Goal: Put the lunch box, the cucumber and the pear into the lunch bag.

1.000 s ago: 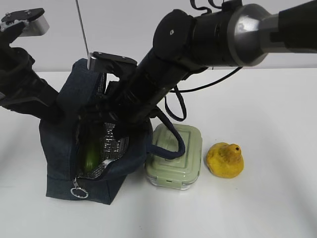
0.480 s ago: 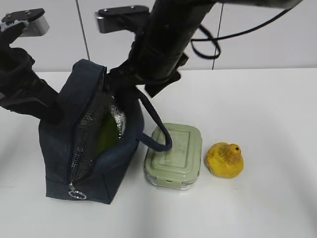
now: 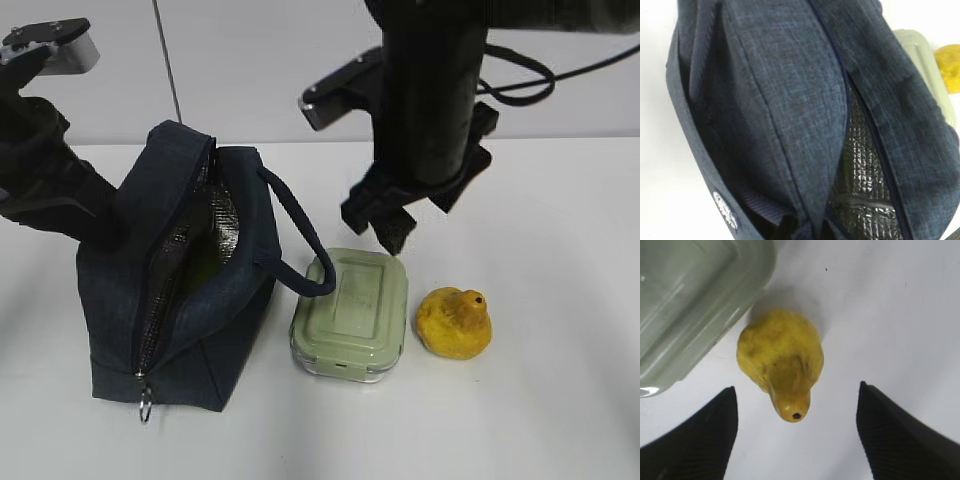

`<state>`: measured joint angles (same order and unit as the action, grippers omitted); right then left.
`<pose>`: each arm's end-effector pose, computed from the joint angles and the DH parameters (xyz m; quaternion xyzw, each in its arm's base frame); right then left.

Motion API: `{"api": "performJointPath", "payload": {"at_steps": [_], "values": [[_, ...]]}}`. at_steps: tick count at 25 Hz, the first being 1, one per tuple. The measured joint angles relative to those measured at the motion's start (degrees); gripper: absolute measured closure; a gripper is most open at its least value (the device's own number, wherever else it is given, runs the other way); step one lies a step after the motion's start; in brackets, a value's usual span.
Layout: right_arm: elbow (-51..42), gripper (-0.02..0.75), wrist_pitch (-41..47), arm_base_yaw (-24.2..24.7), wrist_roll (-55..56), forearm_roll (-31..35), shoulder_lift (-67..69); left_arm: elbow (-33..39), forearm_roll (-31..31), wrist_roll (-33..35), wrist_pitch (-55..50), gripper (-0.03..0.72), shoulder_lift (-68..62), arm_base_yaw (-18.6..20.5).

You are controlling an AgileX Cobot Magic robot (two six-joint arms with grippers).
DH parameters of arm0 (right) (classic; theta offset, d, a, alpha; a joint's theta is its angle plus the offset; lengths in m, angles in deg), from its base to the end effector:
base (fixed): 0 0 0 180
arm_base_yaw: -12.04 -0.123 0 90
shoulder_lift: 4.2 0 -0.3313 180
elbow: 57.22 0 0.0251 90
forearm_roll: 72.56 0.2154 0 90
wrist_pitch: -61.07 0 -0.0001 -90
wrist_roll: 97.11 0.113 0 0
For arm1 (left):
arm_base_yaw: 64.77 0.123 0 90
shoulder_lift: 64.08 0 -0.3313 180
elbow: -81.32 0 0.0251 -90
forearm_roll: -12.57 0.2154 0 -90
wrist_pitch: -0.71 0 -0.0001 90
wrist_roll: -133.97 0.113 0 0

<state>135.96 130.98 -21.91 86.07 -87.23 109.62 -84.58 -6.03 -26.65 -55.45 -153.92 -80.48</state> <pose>0.3213 0.1839 0.3029 -0.2949 0.9441 -0.0907 0.1166 0.2361 -0.0975 0.3252 0.2306 0.9465 -0.1422 0.1752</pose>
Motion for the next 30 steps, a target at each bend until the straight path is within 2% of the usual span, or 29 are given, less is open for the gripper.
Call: {"api": "performJointPath", "payload": {"at_steps": [8, 11, 16, 24, 26, 29, 30], "values": [[-10.06, 0.167, -2.84, 4.44, 1.02, 1.69, 0.09, 0.0, 0.0, 0.0, 0.0, 0.666, 0.0, 0.0], [-12.07, 0.173, -4.9, 4.54, 1.02, 2.02, 0.09, 0.0, 0.0, 0.0, 0.0, 0.666, 0.0, 0.0], [-14.38, 0.239, -6.99, 5.1, 0.89, 3.28, 0.09, 0.0, 0.0, 0.0, 0.0, 0.666, 0.0, 0.0], [-15.05, 0.258, -8.06, 5.1, 0.41, 3.4, 2.43, 0.0, 0.06, 0.0, -0.06, 0.666, 0.0, 0.0], [-15.05, 0.326, -8.59, 5.1, 0.41, 3.26, 3.36, 0.0, 0.06, 0.0, -0.06, 0.666, 0.0, 0.0], [-15.05, 0.528, -8.68, 5.21, 0.41, 2.63, 3.36, 0.0, 0.06, 0.0, -0.09, 0.666, 0.0, 0.0], [-15.05, 0.547, -8.68, 5.21, 0.41, 2.49, 3.24, 0.0, 0.06, 0.0, -0.09, 0.666, 0.0, 0.0]]}}
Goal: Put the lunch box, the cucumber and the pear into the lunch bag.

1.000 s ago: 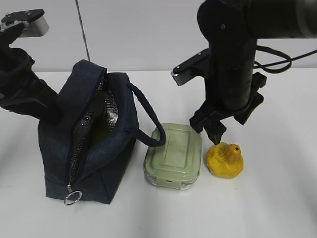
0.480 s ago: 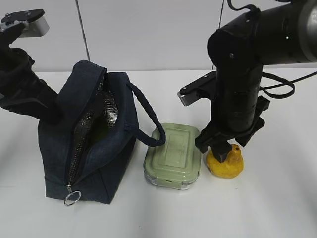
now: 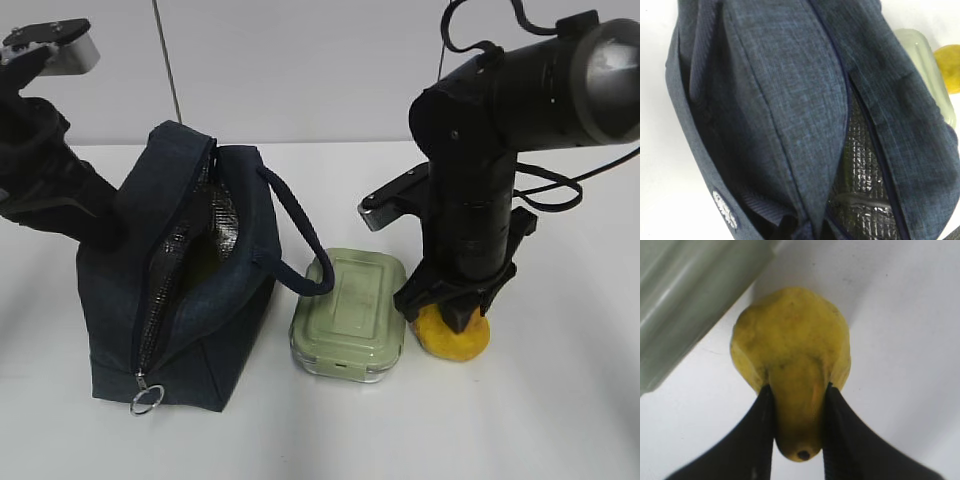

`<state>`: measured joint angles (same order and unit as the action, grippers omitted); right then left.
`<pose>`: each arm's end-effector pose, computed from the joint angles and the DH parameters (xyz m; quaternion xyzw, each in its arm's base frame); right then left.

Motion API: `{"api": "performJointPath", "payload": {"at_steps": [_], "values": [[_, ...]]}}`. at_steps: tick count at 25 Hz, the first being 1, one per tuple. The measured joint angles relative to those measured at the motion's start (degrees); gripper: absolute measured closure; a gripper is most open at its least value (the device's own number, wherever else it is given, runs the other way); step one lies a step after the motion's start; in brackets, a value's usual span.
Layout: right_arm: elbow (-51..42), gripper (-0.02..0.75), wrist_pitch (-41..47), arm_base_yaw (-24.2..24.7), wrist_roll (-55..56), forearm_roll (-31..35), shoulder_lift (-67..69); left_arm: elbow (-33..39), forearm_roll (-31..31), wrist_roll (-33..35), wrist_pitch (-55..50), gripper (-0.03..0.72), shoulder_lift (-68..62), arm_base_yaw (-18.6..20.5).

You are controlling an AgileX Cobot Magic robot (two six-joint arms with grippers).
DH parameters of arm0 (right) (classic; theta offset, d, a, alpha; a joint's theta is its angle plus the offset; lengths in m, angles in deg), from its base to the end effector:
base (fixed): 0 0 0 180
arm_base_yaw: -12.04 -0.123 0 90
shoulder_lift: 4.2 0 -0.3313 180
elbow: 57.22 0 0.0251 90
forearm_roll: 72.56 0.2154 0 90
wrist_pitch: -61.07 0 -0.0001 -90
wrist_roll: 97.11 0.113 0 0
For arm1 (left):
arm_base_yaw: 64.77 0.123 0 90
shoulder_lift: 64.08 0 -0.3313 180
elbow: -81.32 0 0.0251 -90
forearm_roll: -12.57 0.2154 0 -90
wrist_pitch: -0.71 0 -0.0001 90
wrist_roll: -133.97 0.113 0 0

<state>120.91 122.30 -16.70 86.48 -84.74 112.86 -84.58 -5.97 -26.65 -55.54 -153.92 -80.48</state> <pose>0.3187 0.1509 0.2248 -0.2665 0.9594 -0.0896 0.0245 0.2360 -0.0974 0.3252 0.2310 0.9466 -0.1418 0.1744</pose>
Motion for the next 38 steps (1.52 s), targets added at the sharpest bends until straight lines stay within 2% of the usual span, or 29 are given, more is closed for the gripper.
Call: {"api": "performJointPath", "payload": {"at_steps": [6, 10, 13, 18, 21, 25, 29, 33, 38], "values": [[0.17, 0.56, -2.79, 0.13, 0.49, 0.3, -5.28, 0.0, 0.0, 0.0, -0.03, 0.666, 0.0, 0.0], [4.21, 0.561, -7.25, 0.13, -0.4, 5.11, -13.15, 0.0, 0.0, 0.0, -0.03, 0.666, 0.0, 0.0], [7.95, 0.561, -11.25, 0.03, -6.4, 13.91, -16.79, 0.0, 0.1, 0.0, -0.03, 0.666, 0.0, 0.0], [10.66, 0.562, -12.62, -0.08, -23.42, 37.33, -16.07, 0.0, 0.16, 0.0, 0.03, 0.666, 0.0, 0.0], [10.66, 0.562, -13.11, -1.1, -29.28, 45.27, -13.0, 0.0, 0.16, 0.0, 0.03, 0.666, 0.0, 0.0], [10.66, 0.562, -14.01, -4.56, -31.34, 46.12, -8.89, 0.0, 0.16, 0.0, 0.03, 0.666, 0.0, 0.0], [10.66, 0.565, -14.06, -6.92, -30.81, 42.51, -5.0, 0.0, 0.27, 0.0, 0.03, 0.666, 0.0, 0.0], [10.77, 0.565, -14.67, -7.35, -30.41, 39.04, -1.89, 0.0, 0.27, 0.0, 0.03, 0.666, 0.0, 0.0], [12.11, 0.545, -14.81, -7.63, -30.69, 38.35, 0.51, 0.0, 0.22, 0.0, 0.03, 0.666, 0.0, 0.0]]}}
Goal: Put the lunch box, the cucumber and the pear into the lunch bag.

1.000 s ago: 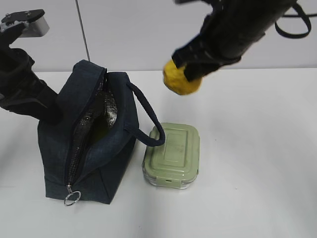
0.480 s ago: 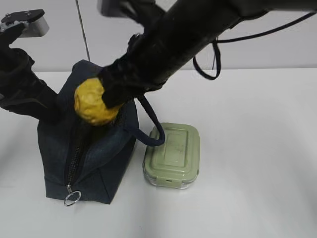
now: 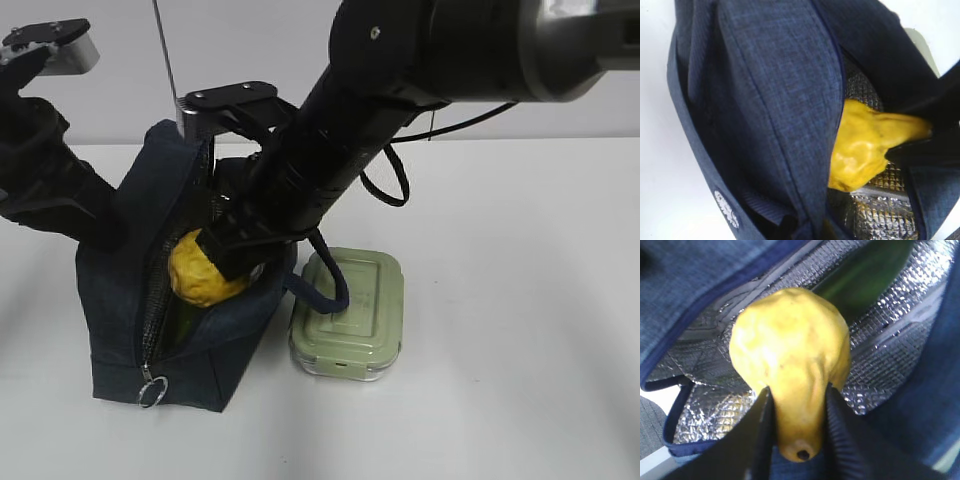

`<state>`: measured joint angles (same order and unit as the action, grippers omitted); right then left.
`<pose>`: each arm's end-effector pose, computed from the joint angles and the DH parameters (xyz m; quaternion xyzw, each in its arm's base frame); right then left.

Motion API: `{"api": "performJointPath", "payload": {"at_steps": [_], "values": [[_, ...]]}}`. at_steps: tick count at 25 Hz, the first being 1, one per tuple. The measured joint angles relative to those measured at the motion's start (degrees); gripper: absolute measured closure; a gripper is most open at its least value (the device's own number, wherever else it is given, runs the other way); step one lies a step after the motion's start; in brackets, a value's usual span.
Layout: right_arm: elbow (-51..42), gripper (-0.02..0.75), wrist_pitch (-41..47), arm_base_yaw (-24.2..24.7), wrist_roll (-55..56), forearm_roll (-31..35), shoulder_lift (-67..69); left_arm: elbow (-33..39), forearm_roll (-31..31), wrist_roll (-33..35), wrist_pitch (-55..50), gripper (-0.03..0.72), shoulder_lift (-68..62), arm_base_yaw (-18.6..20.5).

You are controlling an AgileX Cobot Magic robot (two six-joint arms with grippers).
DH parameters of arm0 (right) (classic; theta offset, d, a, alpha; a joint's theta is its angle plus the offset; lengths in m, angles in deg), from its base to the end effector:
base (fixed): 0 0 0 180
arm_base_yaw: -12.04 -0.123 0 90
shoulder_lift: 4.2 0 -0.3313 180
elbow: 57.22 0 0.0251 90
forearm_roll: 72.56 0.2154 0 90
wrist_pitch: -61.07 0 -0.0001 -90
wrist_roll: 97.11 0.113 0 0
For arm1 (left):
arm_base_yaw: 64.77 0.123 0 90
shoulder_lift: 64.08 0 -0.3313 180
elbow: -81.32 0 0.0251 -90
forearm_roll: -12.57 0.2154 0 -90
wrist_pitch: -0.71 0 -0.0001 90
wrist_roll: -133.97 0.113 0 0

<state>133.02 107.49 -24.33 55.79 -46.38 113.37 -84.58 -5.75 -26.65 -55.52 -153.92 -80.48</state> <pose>0.3158 0.2775 0.2831 -0.4013 0.8671 0.2125 0.2047 0.2361 -0.0971 0.3251 0.2318 0.9467 -0.1401 0.1746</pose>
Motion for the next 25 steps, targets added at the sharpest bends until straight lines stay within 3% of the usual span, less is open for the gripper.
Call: {"api": "performJointPath", "payload": {"at_steps": [3, 5, 7, 13, 17, 20, 25], "values": [[1.3, 0.413, 0.23, -0.49, -0.36, -0.13, 0.5, 0.0, 0.0, 0.0, 0.0, 0.666, 0.0, 0.0], [2.41, 0.283, 1.05, -0.53, -0.42, -0.13, 0.49, 0.0, 0.0, 0.0, 0.0, 0.666, 0.0, 0.0], [3.47, 0.215, 1.54, -0.53, 1.45, -0.38, 0.24, 0.0, 0.0, 0.0, 0.0, 0.666, 0.0, 0.0], [3.79, 0.216, 2.3, 1.02, 10.42, -4.9, -4.27, 0.0, 0.05, 0.0, 0.0, 0.666, 0.0, 0.0], [-0.77, 0.22, 2.38, 5.95, 14.34, -5.47, -7.96, 0.0, 0.11, 0.0, 0.0, 0.666, 0.0, 0.0], [-8.31, 0.22, 1.68, 11.26, 13.19, -0.5, -10.42, 0.0, 0.11, 0.0, 0.0, 0.666, 0.0, 0.0], [-24.88, 0.22, -3.3, 20.13, -2.53, 23.73, -12.89, 0.0, 0.11, 0.0, -0.06, 0.666, 0.0, 0.0]]}}
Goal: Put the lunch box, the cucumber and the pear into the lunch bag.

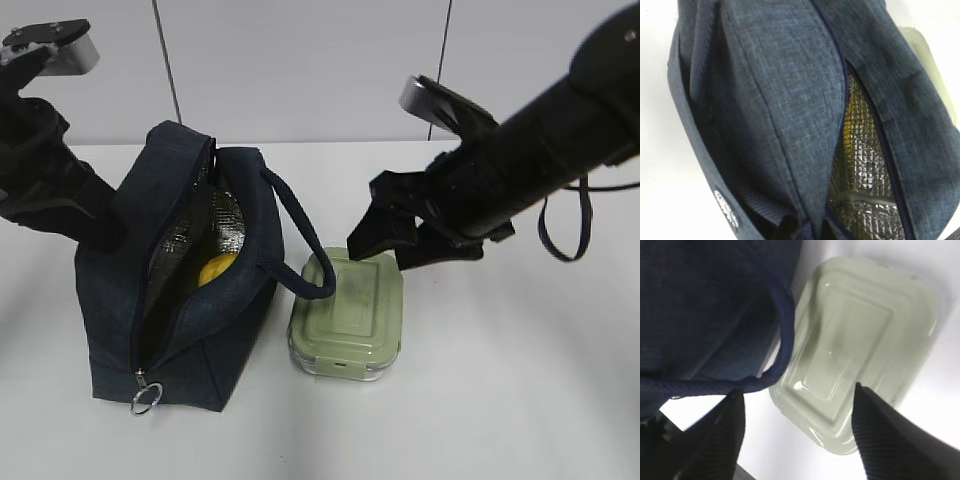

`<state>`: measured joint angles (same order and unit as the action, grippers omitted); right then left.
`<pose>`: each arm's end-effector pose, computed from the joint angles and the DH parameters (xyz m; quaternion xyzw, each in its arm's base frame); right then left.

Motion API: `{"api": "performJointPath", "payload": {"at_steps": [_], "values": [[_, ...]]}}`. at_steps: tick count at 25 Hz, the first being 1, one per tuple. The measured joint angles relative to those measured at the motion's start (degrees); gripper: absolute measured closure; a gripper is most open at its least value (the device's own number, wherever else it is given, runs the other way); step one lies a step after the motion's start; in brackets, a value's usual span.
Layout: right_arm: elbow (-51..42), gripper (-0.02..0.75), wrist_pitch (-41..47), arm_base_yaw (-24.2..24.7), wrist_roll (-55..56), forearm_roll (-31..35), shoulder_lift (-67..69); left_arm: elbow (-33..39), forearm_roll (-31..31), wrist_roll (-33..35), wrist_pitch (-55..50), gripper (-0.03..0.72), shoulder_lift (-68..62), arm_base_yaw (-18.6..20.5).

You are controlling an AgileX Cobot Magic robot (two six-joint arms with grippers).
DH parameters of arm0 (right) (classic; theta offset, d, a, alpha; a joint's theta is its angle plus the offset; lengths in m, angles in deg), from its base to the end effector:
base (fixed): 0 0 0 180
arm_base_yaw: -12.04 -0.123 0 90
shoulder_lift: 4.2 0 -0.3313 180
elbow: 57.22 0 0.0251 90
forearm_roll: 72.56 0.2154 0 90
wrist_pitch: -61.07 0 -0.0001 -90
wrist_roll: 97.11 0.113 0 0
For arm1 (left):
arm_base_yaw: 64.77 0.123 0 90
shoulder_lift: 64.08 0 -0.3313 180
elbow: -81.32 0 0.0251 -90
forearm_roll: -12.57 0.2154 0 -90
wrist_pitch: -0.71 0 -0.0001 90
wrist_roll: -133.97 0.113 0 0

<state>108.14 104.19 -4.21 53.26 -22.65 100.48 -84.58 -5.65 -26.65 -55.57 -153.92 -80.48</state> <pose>0.3017 0.1496 0.2761 -0.1095 0.9266 0.3136 0.1761 0.2360 -0.0969 0.3250 0.2322 0.9467 -0.1393 0.1741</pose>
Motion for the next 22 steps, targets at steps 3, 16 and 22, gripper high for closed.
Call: {"api": "performJointPath", "payload": {"at_steps": [3, 16, 22], "values": [[-6.0, 0.22, -1.76, 2.55, -8.5, 10.71, 0.0, 0.0, 0.05, 0.0, -0.12, 0.666, 0.0, 0.0], [-11.96, 0.22, -3.6, 7.48, -19.5, 26.45, 4.73, 0.0, 0.05, 0.0, -0.98, 0.666, 0.0, 0.0], [-12.09, 0.221, -3.13, 7.77, -23.6, 29.7, 8.15, 0.0, 0.05, 0.0, -0.98, 0.666, 0.0, 0.0]]}}
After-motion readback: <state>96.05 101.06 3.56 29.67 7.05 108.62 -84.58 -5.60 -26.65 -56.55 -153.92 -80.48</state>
